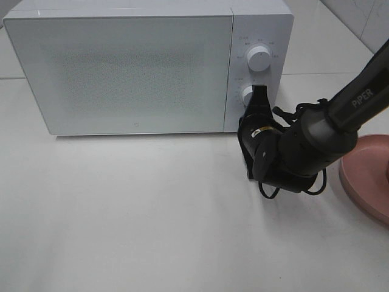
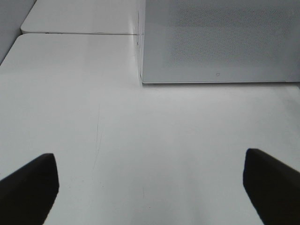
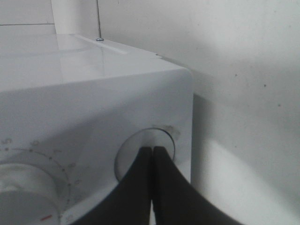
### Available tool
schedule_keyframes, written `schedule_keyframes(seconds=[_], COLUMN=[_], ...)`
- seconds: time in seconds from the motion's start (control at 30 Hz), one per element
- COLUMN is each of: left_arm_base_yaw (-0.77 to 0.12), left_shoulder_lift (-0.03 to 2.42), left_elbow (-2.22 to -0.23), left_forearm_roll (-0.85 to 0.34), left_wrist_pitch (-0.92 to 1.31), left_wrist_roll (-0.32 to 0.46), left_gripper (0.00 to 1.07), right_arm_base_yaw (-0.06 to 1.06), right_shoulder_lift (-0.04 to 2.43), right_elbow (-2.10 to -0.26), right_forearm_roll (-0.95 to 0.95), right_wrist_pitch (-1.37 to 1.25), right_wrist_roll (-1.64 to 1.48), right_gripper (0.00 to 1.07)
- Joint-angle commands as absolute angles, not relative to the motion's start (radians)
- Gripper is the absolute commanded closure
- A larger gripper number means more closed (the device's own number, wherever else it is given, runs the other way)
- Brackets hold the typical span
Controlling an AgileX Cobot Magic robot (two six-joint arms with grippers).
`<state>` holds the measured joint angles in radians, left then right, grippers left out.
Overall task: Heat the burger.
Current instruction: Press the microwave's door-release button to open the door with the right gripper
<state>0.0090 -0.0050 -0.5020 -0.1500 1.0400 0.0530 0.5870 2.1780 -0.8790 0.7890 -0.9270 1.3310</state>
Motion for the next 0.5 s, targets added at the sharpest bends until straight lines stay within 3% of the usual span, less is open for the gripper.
schedule_keyframes(seconds=[0.03,0.5], left_arm_base_yaw=[0.011,0.011], left_shoulder_lift=[-0.025,-0.025], left_elbow=[-0.500,-0.500], left_forearm_roll=[-0.150,-0.150], left_wrist_pitch=[1.037,1.037], left_wrist_roll=[0.047,0.047], left_gripper=[0.07,0.07], right_arm_base_yaw=[0.582,0.572], right_shoulder_lift=[2.177,2.203], right_elbow=[-0.900,-0.978], right_forearm_roll=[0.789,0.809], right_wrist_pitch=[-0.959,-1.057], right_wrist_roll=[1.327,1.325], right_gripper=[1.07,1.07])
